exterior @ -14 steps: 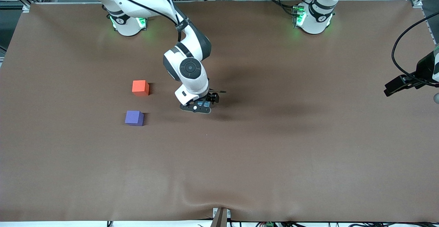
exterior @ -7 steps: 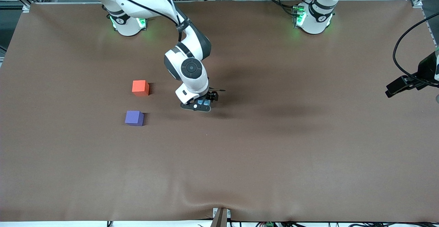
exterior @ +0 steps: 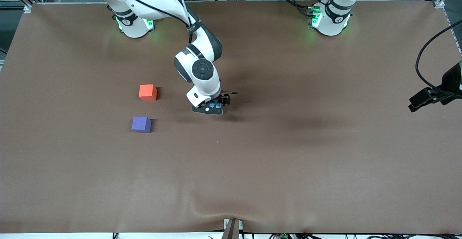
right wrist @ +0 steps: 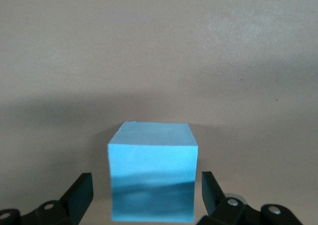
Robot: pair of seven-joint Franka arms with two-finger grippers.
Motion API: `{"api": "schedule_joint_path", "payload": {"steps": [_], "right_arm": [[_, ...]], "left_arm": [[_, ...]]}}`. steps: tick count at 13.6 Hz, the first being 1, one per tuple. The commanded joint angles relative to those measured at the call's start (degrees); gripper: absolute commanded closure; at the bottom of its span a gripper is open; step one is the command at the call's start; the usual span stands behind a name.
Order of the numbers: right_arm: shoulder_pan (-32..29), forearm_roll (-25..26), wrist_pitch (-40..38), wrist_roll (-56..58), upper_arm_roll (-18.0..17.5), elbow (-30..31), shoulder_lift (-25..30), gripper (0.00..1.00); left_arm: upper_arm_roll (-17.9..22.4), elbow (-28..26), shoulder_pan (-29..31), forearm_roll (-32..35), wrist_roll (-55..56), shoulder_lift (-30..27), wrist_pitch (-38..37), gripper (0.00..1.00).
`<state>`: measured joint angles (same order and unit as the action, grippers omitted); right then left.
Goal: Place blue block between orange and purple blocks
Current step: 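Close the right gripper on the light-blue block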
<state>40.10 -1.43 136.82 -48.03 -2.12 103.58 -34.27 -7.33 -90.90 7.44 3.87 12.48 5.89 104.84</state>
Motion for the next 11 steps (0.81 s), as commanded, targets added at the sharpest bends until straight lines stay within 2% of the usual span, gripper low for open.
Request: {"api": "schedule_joint_path", "payload": {"steps": [1, 2, 3, 4, 8, 11], "right_arm": [[0.60, 2.21, 1.52, -0.92, 0.54, 1.80, 0.87, 0.57], [0.60, 2.22, 1.26, -0.84, 0.62, 1.54, 1.04, 0.78], [0.16, 2.22, 1.00, -0.75, 0.63, 0.93, 1.13, 0.91], [-0.10, 2.22, 0.82, -0.49, 0.63, 0.14, 1.31, 0.97], [-4.75, 2.13, -7.51, 0.74, 0.80, -3.28, 5.69, 0.96], [-11.07, 0.99, -15.15, 8.54, 0.54, -3.65, 11.22, 0.96]], "left_arm": [[-0.23, -0.68, 0.03, -1.06, -1.14, -0.36, 0.80, 0.00], [-0.23, -0.68, 0.03, -1.06, -1.06, -0.36, 0.80, 0.00], [-0.23, -0.77, 0.12, -1.06, -1.14, -0.27, 0.80, 0.00], [-0.23, -0.68, 0.12, -1.06, -1.15, 0.17, 0.80, 0.00], [-0.23, -0.60, 0.12, -1.06, -1.06, 1.31, 2.30, 0.00], [-0.84, -0.68, 0.12, -1.06, -1.06, 0.88, 2.21, 0.00]]}}
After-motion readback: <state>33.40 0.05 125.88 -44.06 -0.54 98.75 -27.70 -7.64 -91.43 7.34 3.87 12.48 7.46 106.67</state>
